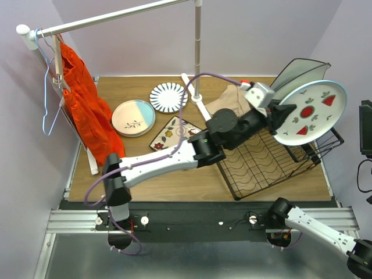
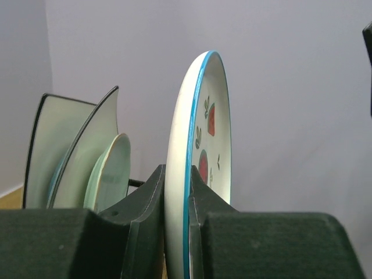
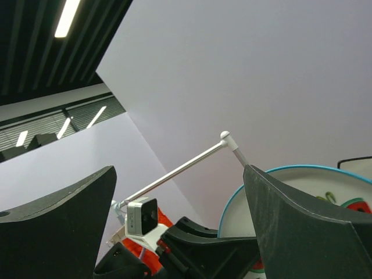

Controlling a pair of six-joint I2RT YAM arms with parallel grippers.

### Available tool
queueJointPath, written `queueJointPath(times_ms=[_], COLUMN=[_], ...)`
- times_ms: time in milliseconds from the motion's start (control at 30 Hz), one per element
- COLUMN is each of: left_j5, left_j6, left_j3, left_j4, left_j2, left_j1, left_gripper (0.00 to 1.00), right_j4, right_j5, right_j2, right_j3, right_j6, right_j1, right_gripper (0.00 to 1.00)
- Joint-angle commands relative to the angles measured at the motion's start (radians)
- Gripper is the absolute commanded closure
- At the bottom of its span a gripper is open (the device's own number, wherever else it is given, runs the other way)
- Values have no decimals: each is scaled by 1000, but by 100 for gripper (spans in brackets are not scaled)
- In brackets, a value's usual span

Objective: Unload the plates from the dish rack

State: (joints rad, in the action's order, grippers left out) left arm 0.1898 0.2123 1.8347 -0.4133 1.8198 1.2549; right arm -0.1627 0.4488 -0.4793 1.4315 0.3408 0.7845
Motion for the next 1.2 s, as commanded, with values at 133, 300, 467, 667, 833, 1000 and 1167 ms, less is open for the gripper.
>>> queueJointPath(times_ms=[133, 300, 467, 667, 833, 1000, 1167], left_j5=[-16, -90, -131, -112, -98, -136, -184], left_j6=[269, 387, 427, 482, 536, 568, 622], left_j3=[-286, -559, -721, -821, -867, -879, -922], left_j4=[-62, -81, -30, 178, 313, 361, 303], left_j2=[-399, -611, -832, -1040, -1178, -1208, -1220], left_j1=[-143, -290, -411, -480, -538, -546, -552], left_gripper=[100, 100, 100, 100, 100, 100, 100], right_j4=[11, 8, 2, 14, 98, 221, 319], right_j5=[-131, -223, -321, -473, -567, -672, -729], right_j2=[-68, -145, -245, -376, -435, -443, -440], right_j3=[-25, -68, -123, -219, -315, -414, -488], right_j6=[59, 87, 122, 213, 285, 335, 377], right_j1=[4, 4, 4, 5, 5, 4, 5], right_gripper=[2, 2, 2, 2, 2, 5, 18])
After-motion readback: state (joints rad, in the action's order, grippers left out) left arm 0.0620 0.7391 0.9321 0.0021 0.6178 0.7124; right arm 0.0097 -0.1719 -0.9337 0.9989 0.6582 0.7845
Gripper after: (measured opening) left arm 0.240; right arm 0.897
